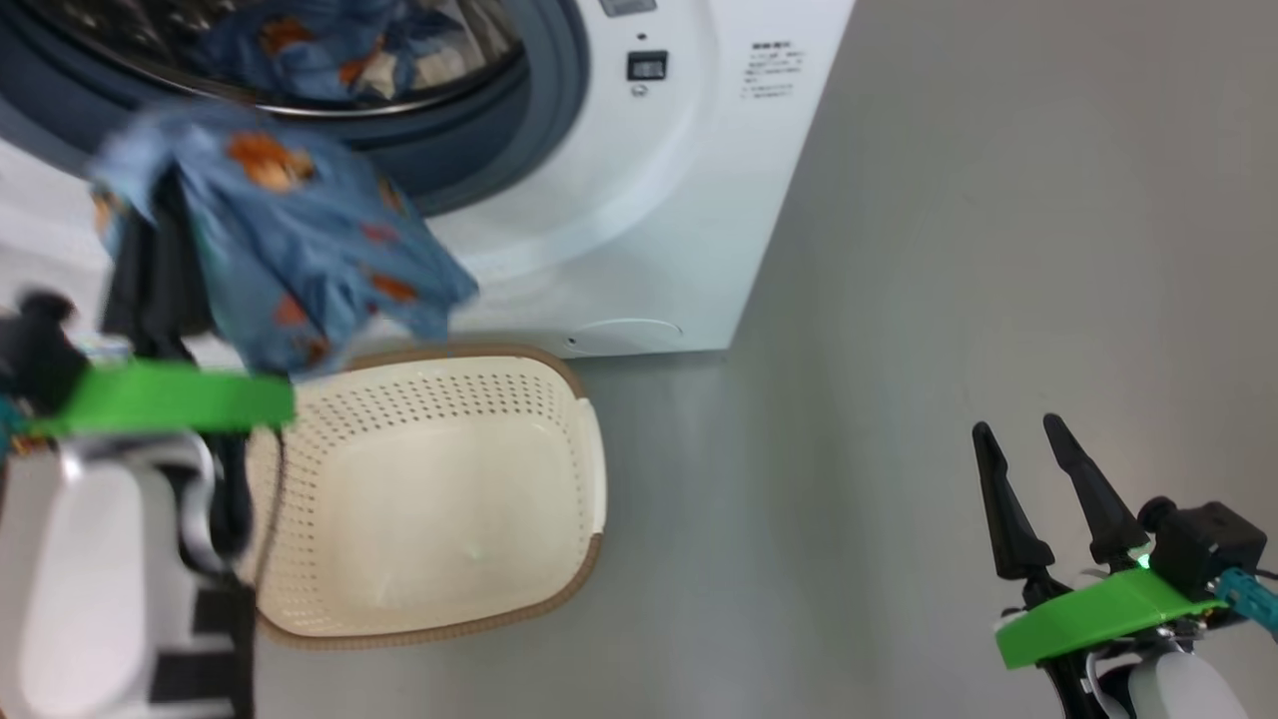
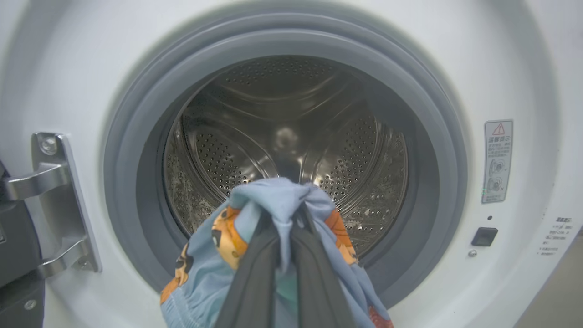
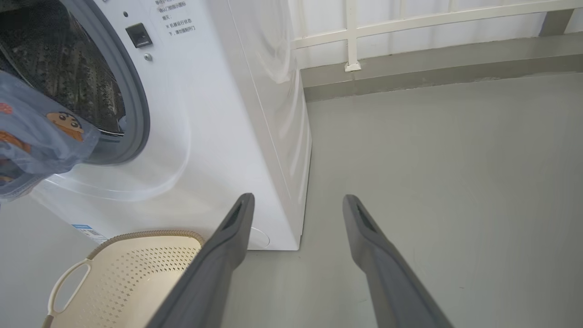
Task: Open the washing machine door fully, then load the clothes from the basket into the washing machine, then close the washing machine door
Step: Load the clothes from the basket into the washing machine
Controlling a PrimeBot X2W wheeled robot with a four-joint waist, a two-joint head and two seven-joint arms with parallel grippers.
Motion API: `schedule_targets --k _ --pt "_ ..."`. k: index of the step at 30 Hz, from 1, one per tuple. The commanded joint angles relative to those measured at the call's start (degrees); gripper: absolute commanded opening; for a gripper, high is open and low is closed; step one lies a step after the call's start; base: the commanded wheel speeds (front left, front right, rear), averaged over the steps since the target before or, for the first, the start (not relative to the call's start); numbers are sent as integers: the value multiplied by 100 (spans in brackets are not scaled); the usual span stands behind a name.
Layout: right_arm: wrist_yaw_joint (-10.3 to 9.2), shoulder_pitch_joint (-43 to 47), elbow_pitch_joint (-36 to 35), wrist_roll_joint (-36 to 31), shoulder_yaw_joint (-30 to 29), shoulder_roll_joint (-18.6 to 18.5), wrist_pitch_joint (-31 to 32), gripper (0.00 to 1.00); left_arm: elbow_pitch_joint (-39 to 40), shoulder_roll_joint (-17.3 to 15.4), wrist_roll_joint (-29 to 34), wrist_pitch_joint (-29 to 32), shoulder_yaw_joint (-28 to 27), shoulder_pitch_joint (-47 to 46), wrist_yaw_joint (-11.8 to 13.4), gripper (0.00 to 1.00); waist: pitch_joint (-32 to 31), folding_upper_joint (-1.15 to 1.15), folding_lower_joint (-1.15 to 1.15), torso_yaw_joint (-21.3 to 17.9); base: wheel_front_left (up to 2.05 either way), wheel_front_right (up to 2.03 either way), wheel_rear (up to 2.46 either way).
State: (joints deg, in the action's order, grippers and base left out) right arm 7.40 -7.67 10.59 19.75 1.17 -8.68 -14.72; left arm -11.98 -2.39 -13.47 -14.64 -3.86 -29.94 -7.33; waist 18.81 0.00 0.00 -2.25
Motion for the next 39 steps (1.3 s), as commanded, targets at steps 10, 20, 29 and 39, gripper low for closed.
schedule_targets --k 10,20,29,39 --pt "9 -383 -146 3 290 181 -28 100 -1816 -724 -106 -36 11 -1842 -14 0 583 0 0 -518 0 0 0" --pt "9 -697 -202 34 335 288 -28 100 -3750 -1175 -186 -36 470 -3267 -15 0 1016 0 0 -829 0 0 0" --pt "9 -773 -185 53 493 377 -28 100 -4999 -1392 -131 -36 824 -4032 -15 0 1184 0 0 -1039 0 0 0" --pt "9 -884 -197 82 609 447 -28 100 -4035 -1602 108 -36 686 -4519 221 0 1363 0 0 -1169 0 0 0"
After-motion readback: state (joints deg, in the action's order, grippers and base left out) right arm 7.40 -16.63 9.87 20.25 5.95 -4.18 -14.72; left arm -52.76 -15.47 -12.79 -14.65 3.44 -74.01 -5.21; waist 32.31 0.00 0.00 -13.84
